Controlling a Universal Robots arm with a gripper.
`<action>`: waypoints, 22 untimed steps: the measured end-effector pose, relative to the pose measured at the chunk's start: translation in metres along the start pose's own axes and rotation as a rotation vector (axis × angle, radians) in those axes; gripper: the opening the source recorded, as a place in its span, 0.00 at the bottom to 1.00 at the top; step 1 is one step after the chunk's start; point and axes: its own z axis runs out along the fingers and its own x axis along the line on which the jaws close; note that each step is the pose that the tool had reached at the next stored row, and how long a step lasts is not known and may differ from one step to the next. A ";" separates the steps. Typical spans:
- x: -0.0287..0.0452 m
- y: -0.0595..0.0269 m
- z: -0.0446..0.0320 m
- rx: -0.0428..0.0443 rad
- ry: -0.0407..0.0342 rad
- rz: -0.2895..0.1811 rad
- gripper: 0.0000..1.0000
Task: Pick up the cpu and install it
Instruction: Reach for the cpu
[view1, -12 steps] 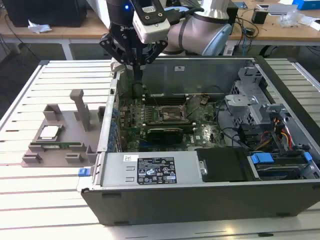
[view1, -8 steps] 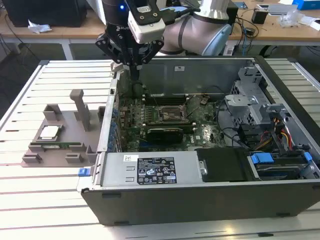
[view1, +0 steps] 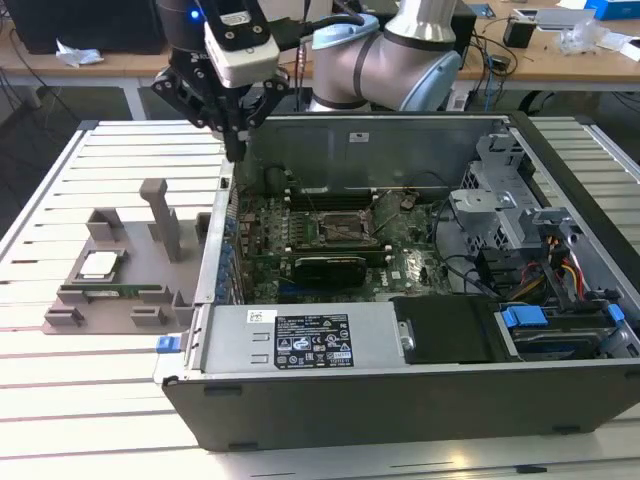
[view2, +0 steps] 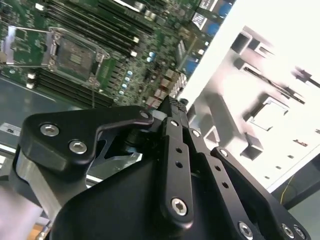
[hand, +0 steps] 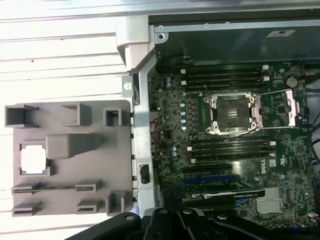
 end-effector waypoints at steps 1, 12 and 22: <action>0.0029 -0.0002 -0.0001 0.0001 0.0001 0.000 0.11; 0.0418 -0.0031 -0.0011 0.0000 0.0000 0.000 0.11; 0.0808 -0.0060 -0.0022 0.0001 0.0001 0.000 0.11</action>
